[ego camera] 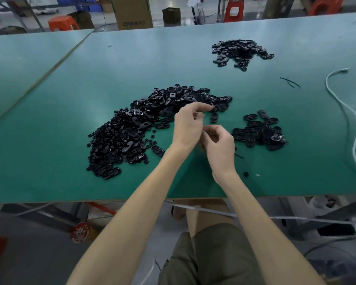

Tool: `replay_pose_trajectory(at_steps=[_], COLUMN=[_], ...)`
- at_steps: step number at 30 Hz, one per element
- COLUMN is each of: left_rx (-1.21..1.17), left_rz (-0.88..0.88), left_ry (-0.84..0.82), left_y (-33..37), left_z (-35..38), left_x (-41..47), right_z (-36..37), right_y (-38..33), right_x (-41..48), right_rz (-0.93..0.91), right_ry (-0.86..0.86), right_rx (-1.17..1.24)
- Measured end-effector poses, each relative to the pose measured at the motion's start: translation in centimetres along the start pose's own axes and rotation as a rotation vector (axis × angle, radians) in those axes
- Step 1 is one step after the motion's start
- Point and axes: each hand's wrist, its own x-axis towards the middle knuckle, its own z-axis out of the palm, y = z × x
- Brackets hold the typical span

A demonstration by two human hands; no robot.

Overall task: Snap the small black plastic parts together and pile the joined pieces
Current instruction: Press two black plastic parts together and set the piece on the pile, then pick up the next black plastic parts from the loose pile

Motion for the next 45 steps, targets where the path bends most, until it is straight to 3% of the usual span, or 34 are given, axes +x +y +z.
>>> replay_pose_trajectory(at_steps=[4, 6, 11, 21, 29, 35, 42, 45], left_rx=[0.543, 0.695, 0.695, 0.523, 0.184, 0.353, 0.750, 0.848], left_rz=[0.099, 0.136, 0.159, 0.107, 0.118, 0.068, -0.111, -0.219], left_ry=[-0.104, -0.137, -0.012, 0.013, -0.045, -0.116, 0.092, 0.002], left_y=[-2.8, -3.6, -4.1, -3.6, -2.7, -2.6, -3.4, -3.8], left_z=[-1.9, -1.9, -1.6, -2.1, -3.1, -6.0, -10.5, -11.0], left_x=[-0.3, -0.7, -1.5, -2.5, -4.1, -3.5, -1.6, -0.8], right_z=[0.0, 0.0, 0.0, 0.1, 0.0, 0.0, 0.0, 0.0], right_y=[0.2, 0.2, 0.0, 0.1, 0.1, 0.1, 0.0, 0.0], right_x=[0.1, 0.1, 0.0, 0.2, 0.2, 0.0, 0.1, 0.1], right_rz=[0.000, 0.007, 0.009, 0.025, 0.031, 0.009, 0.026, 0.026], right_ry=[0.025, 0.027, 0.034, 0.083, 0.082, 0.054, 0.039, 0.029], right_rx=[0.036, 0.048, 0.065, 0.098, 0.105, 0.116, 0.121, 0.110])
